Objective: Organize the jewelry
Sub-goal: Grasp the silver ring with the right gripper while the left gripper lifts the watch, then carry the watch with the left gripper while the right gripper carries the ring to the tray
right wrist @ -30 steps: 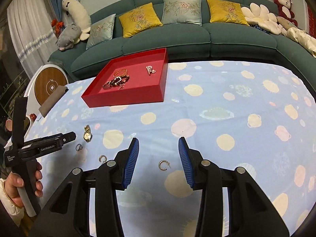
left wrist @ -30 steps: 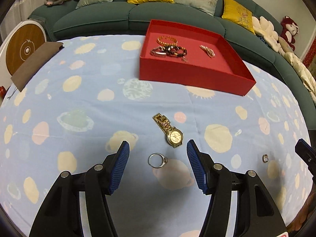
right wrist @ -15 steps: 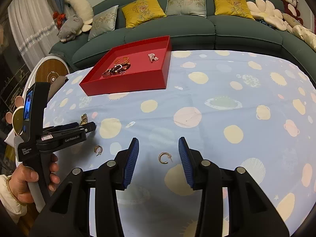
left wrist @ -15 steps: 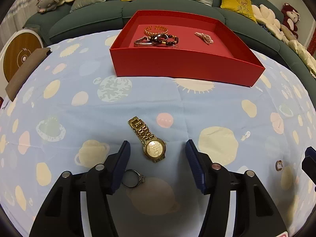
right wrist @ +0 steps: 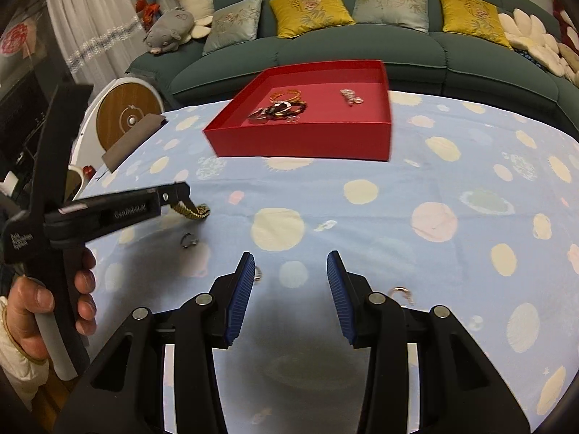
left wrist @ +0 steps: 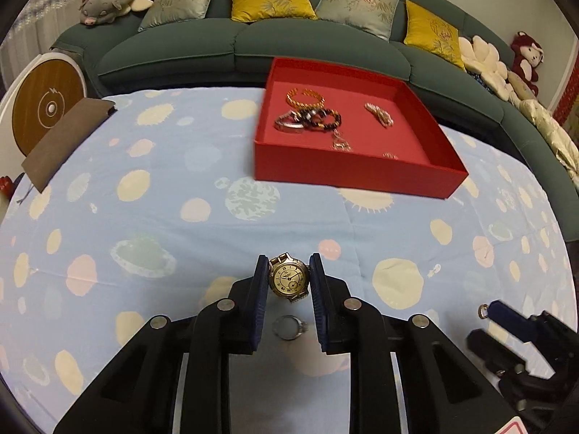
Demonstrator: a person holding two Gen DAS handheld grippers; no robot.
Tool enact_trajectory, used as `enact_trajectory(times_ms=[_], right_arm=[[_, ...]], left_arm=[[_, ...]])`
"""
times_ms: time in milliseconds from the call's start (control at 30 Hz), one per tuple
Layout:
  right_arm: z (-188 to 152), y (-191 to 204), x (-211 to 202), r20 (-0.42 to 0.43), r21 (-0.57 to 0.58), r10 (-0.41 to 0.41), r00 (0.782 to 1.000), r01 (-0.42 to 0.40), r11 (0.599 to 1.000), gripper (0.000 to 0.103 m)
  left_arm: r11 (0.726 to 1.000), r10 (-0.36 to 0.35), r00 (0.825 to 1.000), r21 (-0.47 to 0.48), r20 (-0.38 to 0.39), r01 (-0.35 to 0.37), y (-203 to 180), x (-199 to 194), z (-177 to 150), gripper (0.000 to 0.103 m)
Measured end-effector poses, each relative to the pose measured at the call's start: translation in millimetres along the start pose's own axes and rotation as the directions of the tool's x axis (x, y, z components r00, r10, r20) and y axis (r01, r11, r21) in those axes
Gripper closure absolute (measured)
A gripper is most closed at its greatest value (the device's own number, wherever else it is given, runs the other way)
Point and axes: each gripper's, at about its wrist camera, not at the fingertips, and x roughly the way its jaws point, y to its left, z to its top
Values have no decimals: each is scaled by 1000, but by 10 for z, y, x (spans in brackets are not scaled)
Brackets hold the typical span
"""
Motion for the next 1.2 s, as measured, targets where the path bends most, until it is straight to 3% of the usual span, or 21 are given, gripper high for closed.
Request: enact_trajectory(times_ms=[200,400,600,833,1200], right_arm=[[1,683,365,-42,-151,89,995,-94,984,63],[22,1060,759,-86,-217,86,993,-103,971,63],[60,1016,969,-106,-217,50,993,-72,973,65],[64,1004,995,-87,-237,17,996,-37,971,82],[136,959,832,-48,-215,19,999,-28,976,82]], left_arm=[[998,-1,999,-63,49,4,375,-313,79,83],[996,-5,999,-90,54,10,580,-392,80,83],[996,18,998,-88,67,-12,743,-436,69,83],[993,15,998,-114,59,-8,883,-426,80,83],[995,-7,998,-99,62,13,761,-456,132,83]])
